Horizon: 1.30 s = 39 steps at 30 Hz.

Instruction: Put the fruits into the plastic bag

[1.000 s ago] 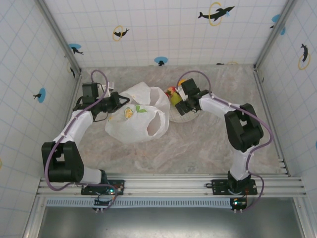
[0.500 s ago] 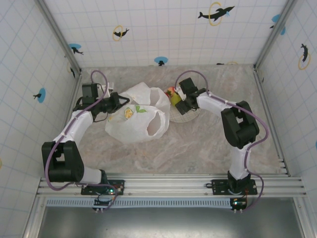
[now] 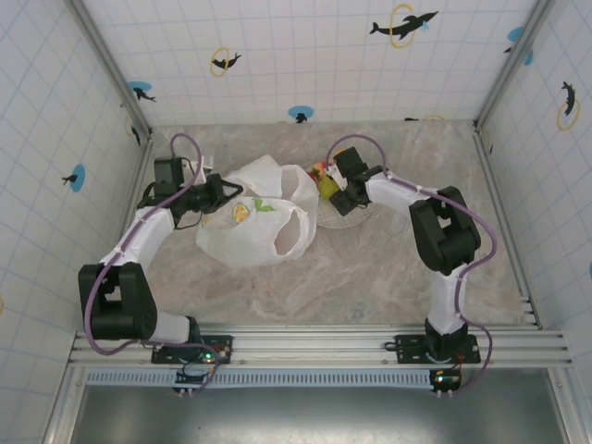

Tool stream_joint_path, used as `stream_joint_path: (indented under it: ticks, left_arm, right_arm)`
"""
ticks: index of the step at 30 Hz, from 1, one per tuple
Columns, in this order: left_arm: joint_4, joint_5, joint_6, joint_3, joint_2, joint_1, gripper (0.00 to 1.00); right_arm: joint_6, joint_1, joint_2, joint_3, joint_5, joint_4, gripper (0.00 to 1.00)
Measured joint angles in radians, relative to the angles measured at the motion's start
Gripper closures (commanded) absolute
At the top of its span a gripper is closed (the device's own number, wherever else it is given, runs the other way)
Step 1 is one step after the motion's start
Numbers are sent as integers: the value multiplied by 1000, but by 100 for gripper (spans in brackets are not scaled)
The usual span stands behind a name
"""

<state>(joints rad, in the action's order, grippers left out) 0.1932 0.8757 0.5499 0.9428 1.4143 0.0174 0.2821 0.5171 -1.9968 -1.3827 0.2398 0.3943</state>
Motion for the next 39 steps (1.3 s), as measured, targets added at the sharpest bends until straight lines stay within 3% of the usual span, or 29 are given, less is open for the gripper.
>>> stream_joint_path:
  ticks: [14, 21, 27, 33, 39]
  left_arm:
    - [-1, 5, 0, -2, 0, 0, 100]
    - [-2, 8, 0, -14, 0, 0, 100]
    - [-11, 19, 5, -22, -1, 0, 100]
    - [-34, 39, 16, -33, -10, 0, 100]
    - [-72, 61, 42, -47, -20, 0, 100]
  right_arm:
    - [4, 0, 6, 11, 2, -12, 34]
    - [-42, 0, 149, 170, -37, -50, 40]
    - [-129, 1, 392, 382, -144, -144, 43]
    - [-261, 21, 648, 591, -358, -305, 44]
    - [-357, 122, 668, 618, -484, -458, 44]
